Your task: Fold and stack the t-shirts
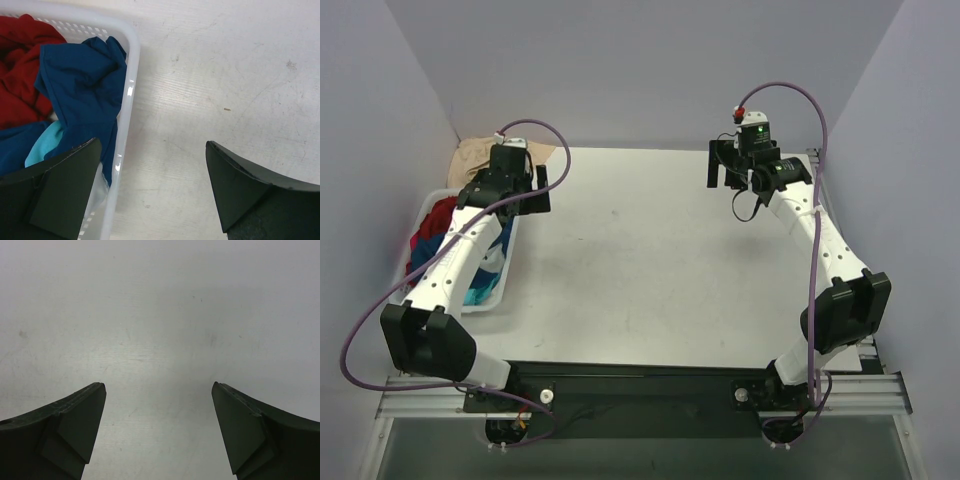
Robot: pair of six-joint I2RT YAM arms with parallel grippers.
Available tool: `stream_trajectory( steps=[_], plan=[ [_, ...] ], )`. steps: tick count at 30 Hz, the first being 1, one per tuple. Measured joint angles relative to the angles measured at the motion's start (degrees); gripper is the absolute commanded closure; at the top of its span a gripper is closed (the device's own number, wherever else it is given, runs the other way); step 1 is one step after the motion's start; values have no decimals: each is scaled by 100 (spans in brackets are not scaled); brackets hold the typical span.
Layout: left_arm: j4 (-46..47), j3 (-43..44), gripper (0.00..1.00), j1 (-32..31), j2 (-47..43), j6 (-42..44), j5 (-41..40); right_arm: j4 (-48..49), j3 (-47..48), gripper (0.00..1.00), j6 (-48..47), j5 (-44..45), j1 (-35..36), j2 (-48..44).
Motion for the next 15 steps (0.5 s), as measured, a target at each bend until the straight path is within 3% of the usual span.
stream_trajectory(
  steps=[10,15],
  plan=[
    [219,-79,3,0,-66,118,-282,-2,20,8,87,0,0,28],
    [68,-96,12,0,-98,50,-778,-11,101,9,192,-4,4,149]
  ],
)
